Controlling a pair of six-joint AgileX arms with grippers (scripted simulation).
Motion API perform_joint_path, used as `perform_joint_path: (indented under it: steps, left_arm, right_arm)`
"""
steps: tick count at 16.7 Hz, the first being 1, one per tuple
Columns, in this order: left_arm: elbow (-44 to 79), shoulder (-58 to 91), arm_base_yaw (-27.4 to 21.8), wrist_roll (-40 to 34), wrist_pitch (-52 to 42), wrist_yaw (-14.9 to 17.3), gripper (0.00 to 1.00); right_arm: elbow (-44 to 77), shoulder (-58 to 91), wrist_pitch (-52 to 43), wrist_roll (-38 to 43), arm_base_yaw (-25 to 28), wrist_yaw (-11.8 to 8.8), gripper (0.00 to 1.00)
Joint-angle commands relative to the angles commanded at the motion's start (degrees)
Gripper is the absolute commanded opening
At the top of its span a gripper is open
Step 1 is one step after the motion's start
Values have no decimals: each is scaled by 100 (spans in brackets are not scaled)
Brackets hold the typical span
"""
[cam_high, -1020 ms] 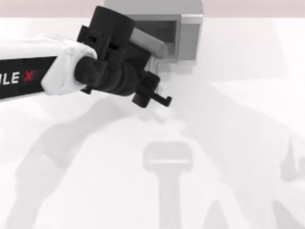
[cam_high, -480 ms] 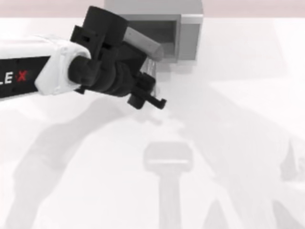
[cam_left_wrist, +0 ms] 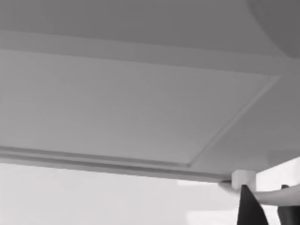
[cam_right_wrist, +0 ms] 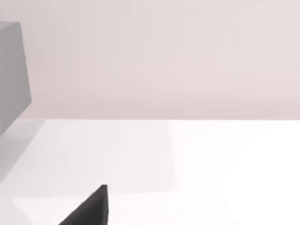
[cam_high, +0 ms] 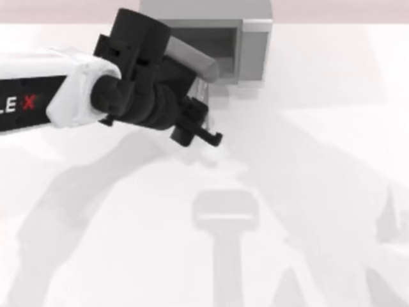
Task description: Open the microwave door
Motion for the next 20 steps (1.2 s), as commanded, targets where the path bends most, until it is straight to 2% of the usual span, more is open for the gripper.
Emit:
perform_joint_path:
  steps: [14, 20]
  left_arm:
    - [0, 0, 0, 0, 0, 0, 0]
    - [-61, -72, 84, 230, -34, 209, 0]
  right_arm:
    - [0, 0, 0, 0, 0, 0, 100]
    - [0, 0, 0, 0, 0, 0, 100]
